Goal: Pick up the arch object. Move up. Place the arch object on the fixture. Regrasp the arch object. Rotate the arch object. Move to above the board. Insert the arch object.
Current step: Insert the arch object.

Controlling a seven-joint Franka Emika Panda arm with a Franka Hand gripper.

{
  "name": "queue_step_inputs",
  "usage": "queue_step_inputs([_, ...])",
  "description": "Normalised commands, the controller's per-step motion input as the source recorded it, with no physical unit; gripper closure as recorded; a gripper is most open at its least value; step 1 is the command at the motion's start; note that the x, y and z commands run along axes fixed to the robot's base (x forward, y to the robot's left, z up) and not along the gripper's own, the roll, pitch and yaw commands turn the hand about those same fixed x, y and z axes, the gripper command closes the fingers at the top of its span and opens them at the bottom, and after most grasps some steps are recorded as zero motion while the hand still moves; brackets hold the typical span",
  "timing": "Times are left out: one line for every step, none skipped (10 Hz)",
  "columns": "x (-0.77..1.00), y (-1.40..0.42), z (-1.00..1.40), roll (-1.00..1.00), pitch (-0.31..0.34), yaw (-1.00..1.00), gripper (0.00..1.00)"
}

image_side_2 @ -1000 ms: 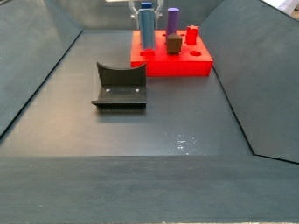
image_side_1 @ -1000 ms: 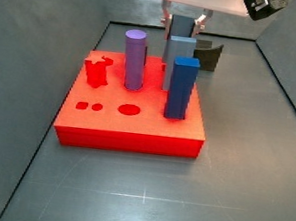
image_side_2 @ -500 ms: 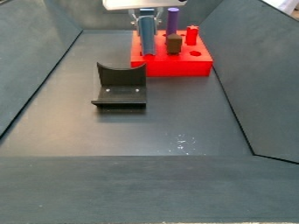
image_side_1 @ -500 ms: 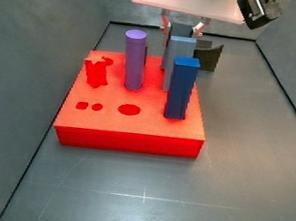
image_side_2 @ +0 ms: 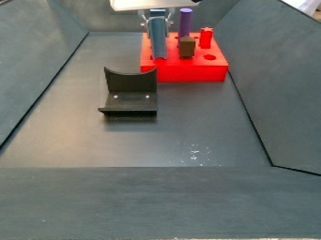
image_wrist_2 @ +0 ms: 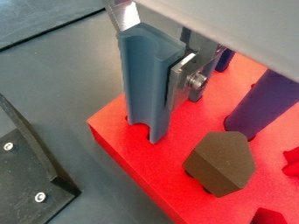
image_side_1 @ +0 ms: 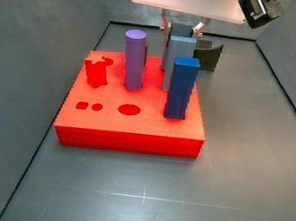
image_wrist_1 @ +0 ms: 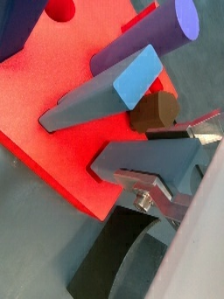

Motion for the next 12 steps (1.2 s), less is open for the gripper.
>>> queue_step_inputs([0.11,0.00,-0.17,-0.18,0.000,-0.03,1.00])
queue_step_inputs([0.11,0.00,-0.21,-0.14,0.000,-0.02,1.00])
queue_step_inputs([0.16,0.00,-0.29,-0.11,0.000,0.00,1.00])
queue_step_inputs([0.11,0.00,-0.33,-0.07,0.000,0.00,1.00])
queue_step_inputs([0.07,0.00,-0.30,-0.03,0.000,0.00,1.00])
queue_step_inputs([0.04,0.00,-0.26,0.00,0.000,0.00,1.00])
queue_step_inputs([0.00,0.00,-0.37,0.04,0.000,0.00,1.00])
queue_step_inputs([0.00,0.00,-0.37,0.07,0.000,0.00,1.00])
queue_step_inputs([0.00,0.00,-0.37,0.07,0.000,0.00,1.00])
queue_step_inputs([0.00,0.00,-0.15,-0.09,0.000,0.00,1.00])
queue_step_inputs([0.03,0.00,-0.11,-0.07,0.000,-0.01,1.00])
queue_step_inputs([0.05,0.00,0.00,0.00,0.000,-0.01,1.00])
